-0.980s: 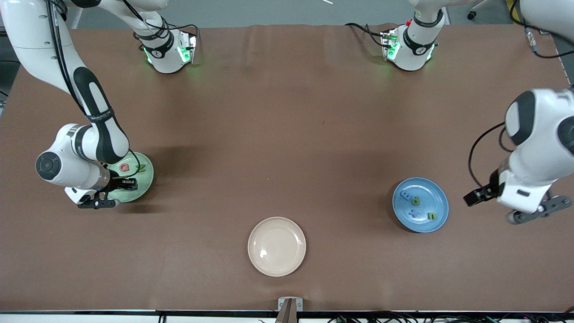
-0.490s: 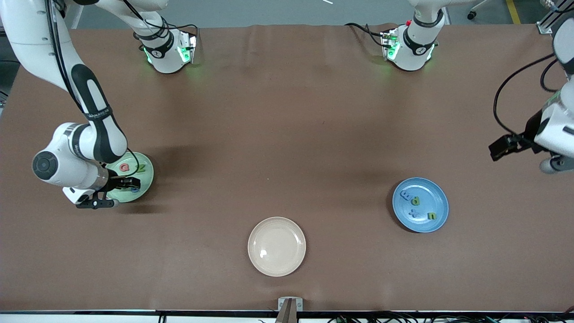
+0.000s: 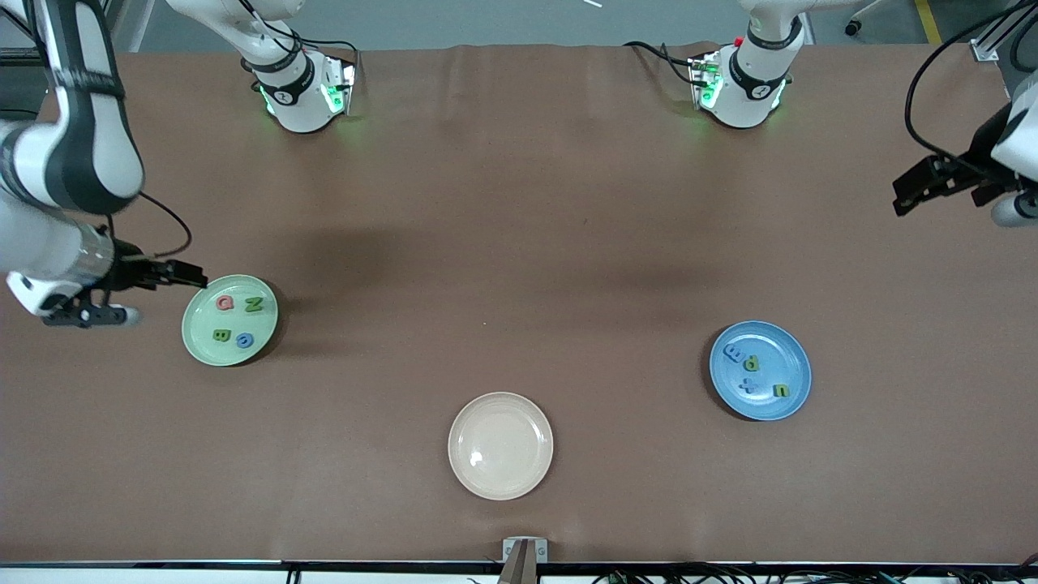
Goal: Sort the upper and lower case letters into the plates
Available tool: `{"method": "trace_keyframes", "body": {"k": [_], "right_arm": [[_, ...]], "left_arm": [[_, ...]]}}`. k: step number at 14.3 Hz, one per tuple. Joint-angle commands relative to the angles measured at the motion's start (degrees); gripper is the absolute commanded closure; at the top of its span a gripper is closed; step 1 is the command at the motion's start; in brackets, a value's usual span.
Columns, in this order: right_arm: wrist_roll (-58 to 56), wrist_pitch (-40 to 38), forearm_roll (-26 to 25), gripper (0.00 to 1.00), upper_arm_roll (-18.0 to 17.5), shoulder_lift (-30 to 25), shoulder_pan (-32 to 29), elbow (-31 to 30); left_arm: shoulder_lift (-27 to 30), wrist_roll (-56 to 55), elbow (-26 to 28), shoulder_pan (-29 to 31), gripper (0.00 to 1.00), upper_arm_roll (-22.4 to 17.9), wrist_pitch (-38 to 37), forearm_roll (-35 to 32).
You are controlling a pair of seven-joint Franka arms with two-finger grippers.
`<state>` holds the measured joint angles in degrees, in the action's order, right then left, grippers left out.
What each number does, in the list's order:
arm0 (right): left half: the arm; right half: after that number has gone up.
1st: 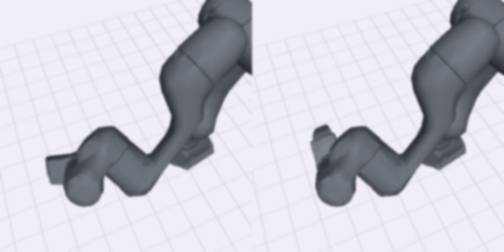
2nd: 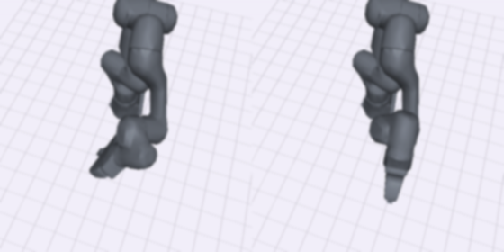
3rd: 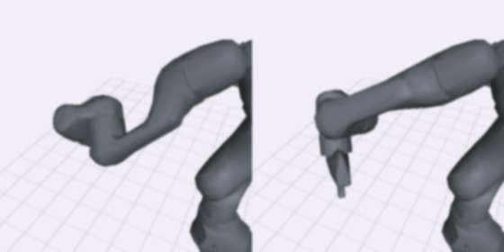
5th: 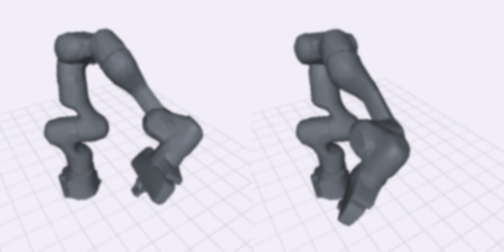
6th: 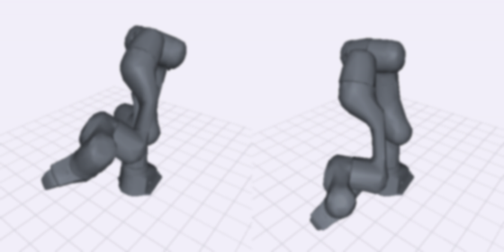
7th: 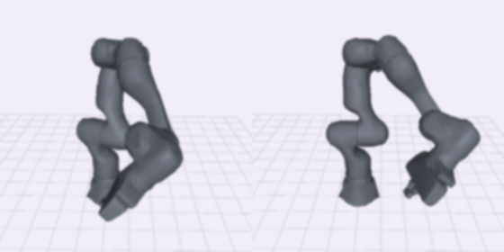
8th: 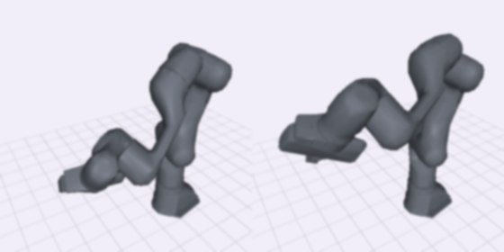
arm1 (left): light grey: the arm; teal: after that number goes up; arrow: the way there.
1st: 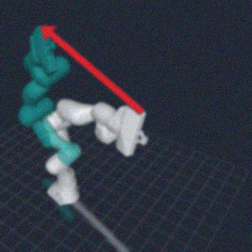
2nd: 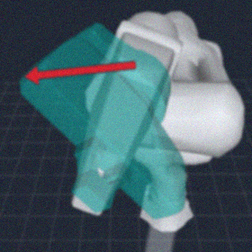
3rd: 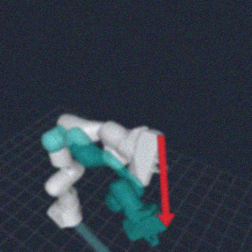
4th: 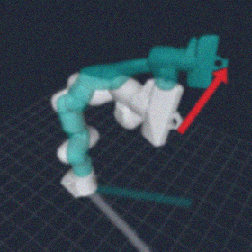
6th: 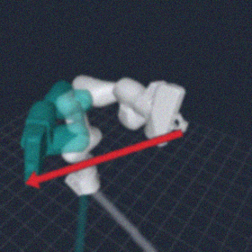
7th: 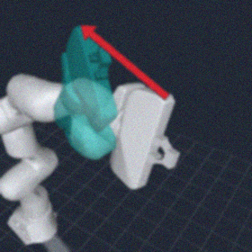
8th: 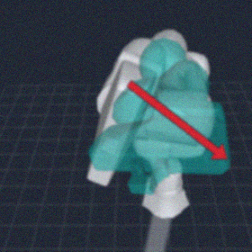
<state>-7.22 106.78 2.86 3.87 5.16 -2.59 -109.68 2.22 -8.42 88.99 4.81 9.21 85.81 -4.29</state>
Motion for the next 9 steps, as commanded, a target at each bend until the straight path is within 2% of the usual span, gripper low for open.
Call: {"method": "trace_keyframes", "body": {"k": [1, 3, 5, 7, 9], "right_arm": [[2.82, -9.17, -2.59, 0.0, -1.23, -3.4, -0.13, 5.22], [3.61, -19.55, -2.68, 0.0, -1.32, -3.22, 0.13, 14.8], [3.7, -26.68, -2.59, 0.0, -1.32, -3.22, 0.13, 22.37], [3.79, -30.65, -2.59, 0.0, -1.32, -3.22, 0.13, 27.48], [4.4, -31.37, -2.42, 0.0, -1.32, -3.22, 0.13, 29.6]], "left_arm": [[1.56, 1.12, 1.18, -1.82, 0.0, -1.66, -0.82, 1.13], [0.95, 1.03, 1.27, -1.82, 0.0, -1.22, -1.26, 1.04], [0.68, 1.21, 1.18, -1.82, 0.0, -1.13, -1.26, 1.13], [0.68, 1.21, 1.18, -1.82, 0.0, -1.13, -1.26, 2.7], [0.68, 1.12, 1.1, -1.82, 0.0, -1.22, -1.26, 3.5]]}}
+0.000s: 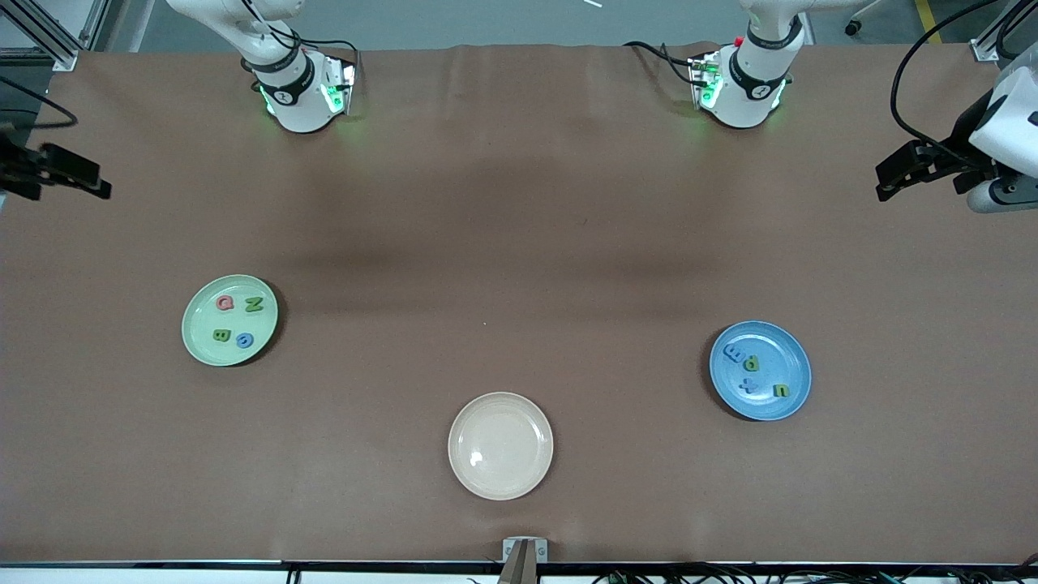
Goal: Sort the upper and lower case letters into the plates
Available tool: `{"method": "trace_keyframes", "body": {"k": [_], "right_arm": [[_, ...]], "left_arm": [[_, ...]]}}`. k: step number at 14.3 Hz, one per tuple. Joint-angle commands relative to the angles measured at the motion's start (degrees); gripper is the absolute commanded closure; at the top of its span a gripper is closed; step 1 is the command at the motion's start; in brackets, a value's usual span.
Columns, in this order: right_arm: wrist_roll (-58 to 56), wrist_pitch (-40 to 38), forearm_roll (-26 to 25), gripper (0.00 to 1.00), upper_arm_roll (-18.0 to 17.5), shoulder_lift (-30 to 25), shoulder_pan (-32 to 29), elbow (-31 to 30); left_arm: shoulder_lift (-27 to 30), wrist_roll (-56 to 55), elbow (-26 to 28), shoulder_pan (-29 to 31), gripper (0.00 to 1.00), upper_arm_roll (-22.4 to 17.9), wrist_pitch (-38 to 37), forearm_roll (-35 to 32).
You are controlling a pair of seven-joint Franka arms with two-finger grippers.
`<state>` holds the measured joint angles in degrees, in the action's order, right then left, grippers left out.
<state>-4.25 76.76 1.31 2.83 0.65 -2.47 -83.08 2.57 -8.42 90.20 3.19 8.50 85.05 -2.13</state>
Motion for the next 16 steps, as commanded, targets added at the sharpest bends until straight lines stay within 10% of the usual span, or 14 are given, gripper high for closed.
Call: {"method": "trace_keyframes", "body": {"k": [1, 16], "right_arm": [[1.53, -1.26, -0.69, 0.0, -0.28, 1.28, 0.01, 3.1], [2.32, 4.36, -2.01, 0.0, -0.19, 3.13, 2.47, 3.98]], "left_arm": [[0.33, 1.12, 0.07, -0.2, 0.0, -0.5, -0.5, 1.34], [0.24, 1.21, 0.68, -0.29, 0.0, 0.02, -0.41, 2.03]]}}
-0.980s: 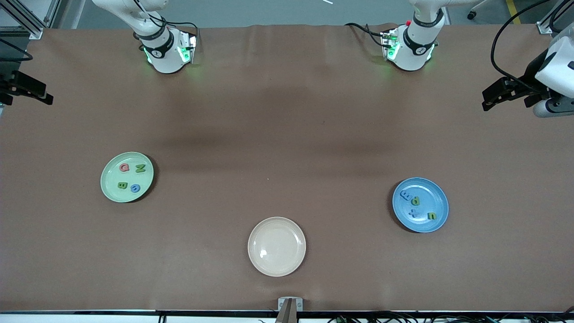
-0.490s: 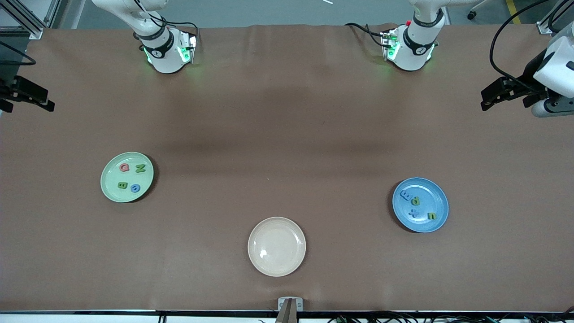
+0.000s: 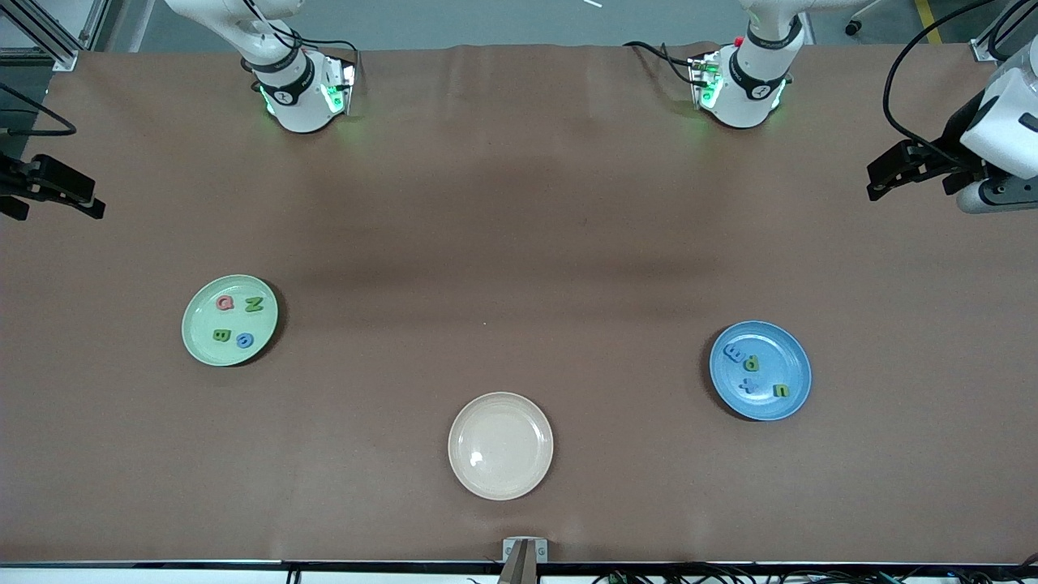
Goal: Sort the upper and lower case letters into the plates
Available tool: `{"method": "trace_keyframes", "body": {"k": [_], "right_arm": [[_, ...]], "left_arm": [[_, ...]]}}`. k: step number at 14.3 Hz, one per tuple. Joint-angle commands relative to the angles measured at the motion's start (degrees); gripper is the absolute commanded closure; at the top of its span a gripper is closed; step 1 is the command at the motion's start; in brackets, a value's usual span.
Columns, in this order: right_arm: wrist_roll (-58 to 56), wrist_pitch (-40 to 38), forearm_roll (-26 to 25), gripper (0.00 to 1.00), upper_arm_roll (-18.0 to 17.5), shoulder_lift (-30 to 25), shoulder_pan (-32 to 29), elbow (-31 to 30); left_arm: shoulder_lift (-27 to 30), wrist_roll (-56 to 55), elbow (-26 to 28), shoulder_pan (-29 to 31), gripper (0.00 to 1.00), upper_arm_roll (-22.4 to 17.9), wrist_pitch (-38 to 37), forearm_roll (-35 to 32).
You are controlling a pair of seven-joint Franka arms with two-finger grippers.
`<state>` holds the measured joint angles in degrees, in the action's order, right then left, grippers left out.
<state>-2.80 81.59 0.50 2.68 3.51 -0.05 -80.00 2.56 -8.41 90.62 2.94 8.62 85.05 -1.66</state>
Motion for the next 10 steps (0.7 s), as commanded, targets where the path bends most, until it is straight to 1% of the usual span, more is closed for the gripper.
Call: {"method": "trace_keyframes", "body": {"k": [1, 10], "right_arm": [[0.96, -0.55, -1.2, 0.0, 0.04, 0.27, 0.05, 0.99], [0.96, -0.64, -1.29, 0.0, 0.13, 0.1, -0.03, 1.07]], "left_arm": [[0.26, 1.21, 0.26, 0.04, 0.0, -0.09, -0.41, 2.27], [0.26, 1.12, -0.17, -0.04, 0.0, -0.18, -0.5, 2.45]]}}
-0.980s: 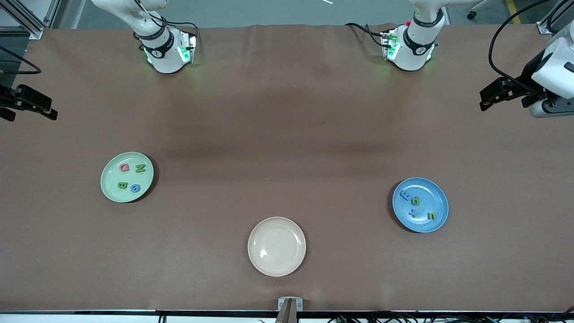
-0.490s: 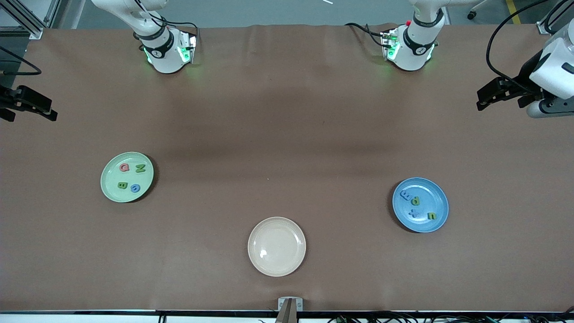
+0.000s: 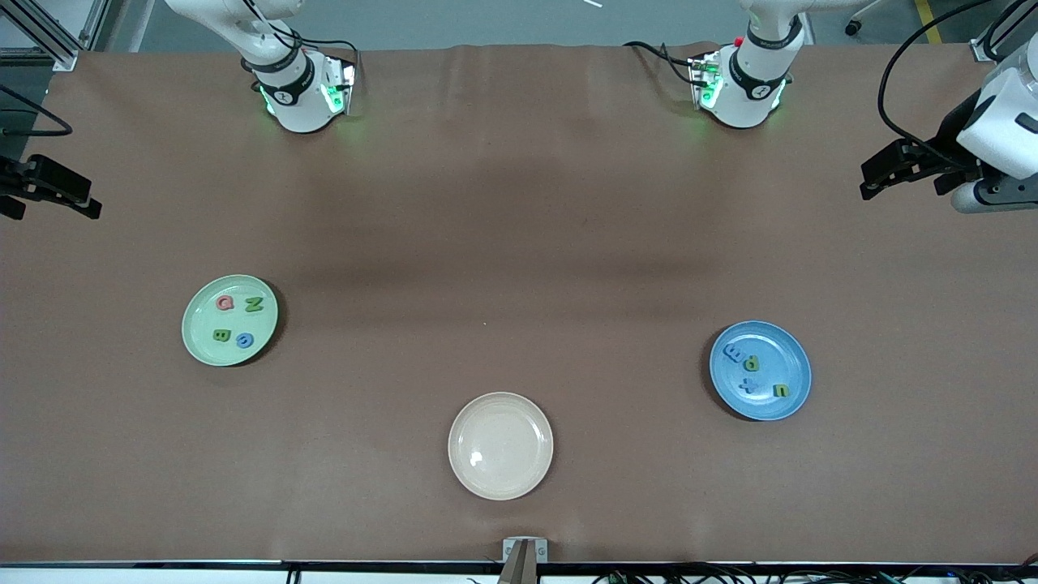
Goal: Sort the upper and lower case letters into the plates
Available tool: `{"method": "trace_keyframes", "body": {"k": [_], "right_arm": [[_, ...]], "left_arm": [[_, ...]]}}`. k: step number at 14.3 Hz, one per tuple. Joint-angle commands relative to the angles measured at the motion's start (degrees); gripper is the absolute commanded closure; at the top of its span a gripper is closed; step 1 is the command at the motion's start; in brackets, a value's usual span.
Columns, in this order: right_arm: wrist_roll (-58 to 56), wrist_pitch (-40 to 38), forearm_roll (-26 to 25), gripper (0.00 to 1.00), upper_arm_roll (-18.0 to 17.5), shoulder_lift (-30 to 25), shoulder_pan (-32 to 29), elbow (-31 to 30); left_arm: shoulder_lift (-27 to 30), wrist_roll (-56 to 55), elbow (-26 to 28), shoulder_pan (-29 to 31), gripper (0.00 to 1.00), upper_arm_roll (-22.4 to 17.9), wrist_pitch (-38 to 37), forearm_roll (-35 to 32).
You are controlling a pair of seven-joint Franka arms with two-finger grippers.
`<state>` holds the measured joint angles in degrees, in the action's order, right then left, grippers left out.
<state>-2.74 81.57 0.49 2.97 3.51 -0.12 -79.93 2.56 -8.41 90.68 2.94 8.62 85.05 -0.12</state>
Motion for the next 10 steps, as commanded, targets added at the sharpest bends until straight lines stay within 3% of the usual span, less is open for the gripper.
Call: {"method": "trace_keyframes", "body": {"k": [1, 10], "right_arm": [[0.89, -0.62, -1.28, 0.0, -0.07, 0.09, 0.03, 0.91], [0.81, -0.44, -1.45, 0.0, -0.07, 0.18, -0.06, 1.0]], "left_arm": [[0.17, 0.95, -0.42, -0.04, 0.0, -0.19, -0.5, 0.83], [0.17, 0.68, -1.65, 0.13, 0.0, -0.28, -0.67, 0.12]]}}
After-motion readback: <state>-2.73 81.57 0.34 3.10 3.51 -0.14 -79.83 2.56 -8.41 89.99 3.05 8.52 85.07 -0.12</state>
